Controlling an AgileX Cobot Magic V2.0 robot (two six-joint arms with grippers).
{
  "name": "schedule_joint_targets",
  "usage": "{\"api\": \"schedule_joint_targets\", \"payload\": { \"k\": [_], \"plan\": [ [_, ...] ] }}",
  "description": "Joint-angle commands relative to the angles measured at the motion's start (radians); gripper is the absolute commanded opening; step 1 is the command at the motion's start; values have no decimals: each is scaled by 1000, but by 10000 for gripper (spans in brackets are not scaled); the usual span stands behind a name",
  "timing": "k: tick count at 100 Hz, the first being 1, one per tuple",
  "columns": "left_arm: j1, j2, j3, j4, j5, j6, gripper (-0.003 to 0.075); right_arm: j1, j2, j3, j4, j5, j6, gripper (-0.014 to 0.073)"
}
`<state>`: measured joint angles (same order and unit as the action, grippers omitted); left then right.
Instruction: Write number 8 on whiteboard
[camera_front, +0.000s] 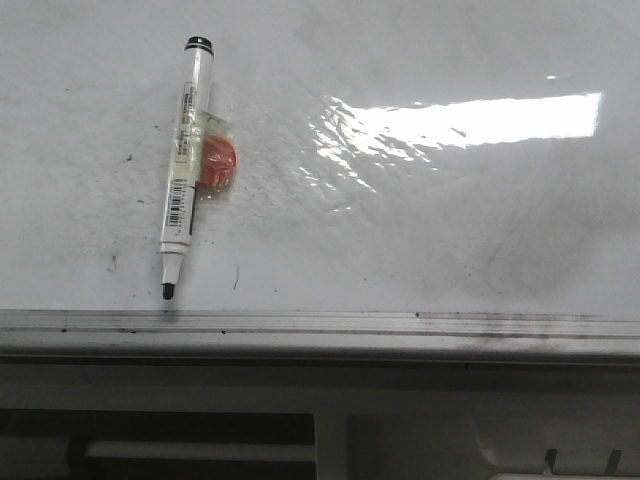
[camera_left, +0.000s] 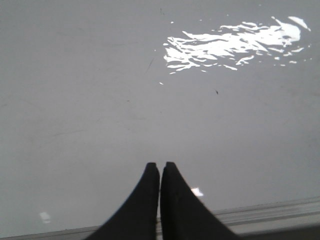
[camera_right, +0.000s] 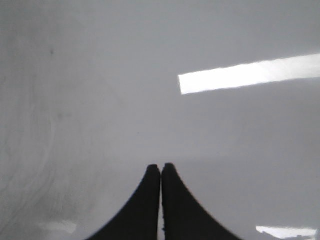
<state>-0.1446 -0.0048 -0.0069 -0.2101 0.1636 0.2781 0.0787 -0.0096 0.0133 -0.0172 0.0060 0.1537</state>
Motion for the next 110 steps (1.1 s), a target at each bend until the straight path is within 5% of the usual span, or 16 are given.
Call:
{"api": "schedule_joint_targets", "payload": {
  "k": [1, 31, 55, 78, 97, 110],
  "plan": [
    [-6, -28, 39, -113, -116, -11, -20, -5, -23, 10, 30, -93, -5, -43],
    [-11, -28, 27, -827, -135, -14, -20, -5, -21, -55, 234, -78, -5, -43],
    [-15, 78, -166, -622, 141, 13, -20, -5, 29, -296, 165, 225, -9, -43],
    [-43, 361, -396, -484, 277, 25, 24, -5, 196, -490, 127, 480, -192, -22],
    [-144, 518, -466, -488, 314, 70, 356, -5, 321, -597, 135, 611, -192, 296],
    [-213, 614, -470, -517, 303, 72, 355, 3, 366, -628, 139, 594, -192, 418]
  ]
}}
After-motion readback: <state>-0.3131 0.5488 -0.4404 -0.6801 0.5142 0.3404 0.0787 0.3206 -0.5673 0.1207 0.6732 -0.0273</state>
